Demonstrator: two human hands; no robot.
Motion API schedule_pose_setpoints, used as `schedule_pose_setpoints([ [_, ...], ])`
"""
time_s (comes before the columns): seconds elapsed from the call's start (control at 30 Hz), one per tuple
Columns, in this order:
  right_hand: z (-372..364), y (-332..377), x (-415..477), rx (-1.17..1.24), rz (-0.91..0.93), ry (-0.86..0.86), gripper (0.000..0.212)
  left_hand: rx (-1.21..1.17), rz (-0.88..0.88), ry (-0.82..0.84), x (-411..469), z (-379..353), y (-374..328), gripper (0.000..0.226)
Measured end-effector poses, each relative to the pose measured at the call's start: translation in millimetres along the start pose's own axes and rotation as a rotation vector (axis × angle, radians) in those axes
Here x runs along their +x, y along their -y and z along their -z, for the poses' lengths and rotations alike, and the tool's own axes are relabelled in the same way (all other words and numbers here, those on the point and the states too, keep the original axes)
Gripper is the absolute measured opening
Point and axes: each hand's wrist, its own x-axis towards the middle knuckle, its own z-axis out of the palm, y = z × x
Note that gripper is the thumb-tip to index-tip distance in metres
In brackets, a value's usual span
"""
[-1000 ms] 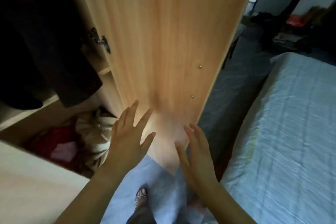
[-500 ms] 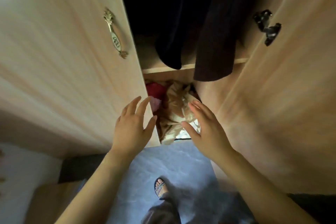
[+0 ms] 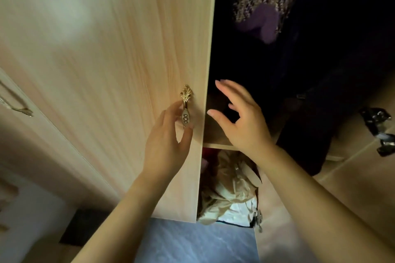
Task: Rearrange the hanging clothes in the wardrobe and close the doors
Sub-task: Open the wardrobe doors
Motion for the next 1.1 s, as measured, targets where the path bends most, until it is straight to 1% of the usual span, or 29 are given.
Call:
schedule_pose_setpoints([
  [0.1, 7, -2, 18, 0.079, 0.098, -0.021, 0.057, -0.065, 0.082, -0.039, 0, -15, -4, 0.046],
  [0.23, 4, -3, 32, 0.202, 0.216, 0.014, 0.065, -0.080, 0.194, -0.126, -2, -25, -15, 0.041],
  [0.3, -1, -7, 36, 0.259, 0.256, 0.015, 0.062, -0.083, 0.250, -0.165, -4, -28, -22, 0.040],
  [0.37, -6, -12, 37, 0.318, 0.268, -0.004, 0.057, -0.092, 0.301, -0.206, -5, -31, -28, 0.040],
  [0.47, -10, -14, 37, 0.433, 0.241, -0.001, 0.055, -0.106, 0.353, -0.241, -7, -30, -33, 0.043],
  [0.6, -9, -8, 33, 0.501, 0.247, 0.027, 0.053, -0.068, 0.380, -0.232, -18, -19, -39, 0.046],
  [0.73, -7, 5, 19, 0.535, 0.279, 0.047, 0.053, -0.060, 0.366, -0.269, -35, -6, -44, 0.052],
  [0.87, -5, 24, 0, 0.563, 0.258, 0.074, 0.050, -0.077, 0.390, -0.260, -57, 9, -48, 0.049],
  [0.97, -9, 39, -19, 0.588, 0.264, 0.050, 0.047, -0.105, 0.383, -0.203, -73, 26, -45, 0.046],
  [1.1, -24, 73, -53, 0.603, 0.218, -0.031, 0.049, -0.134, 0.370, -0.146, -95, 55, -39, 0.044],
])
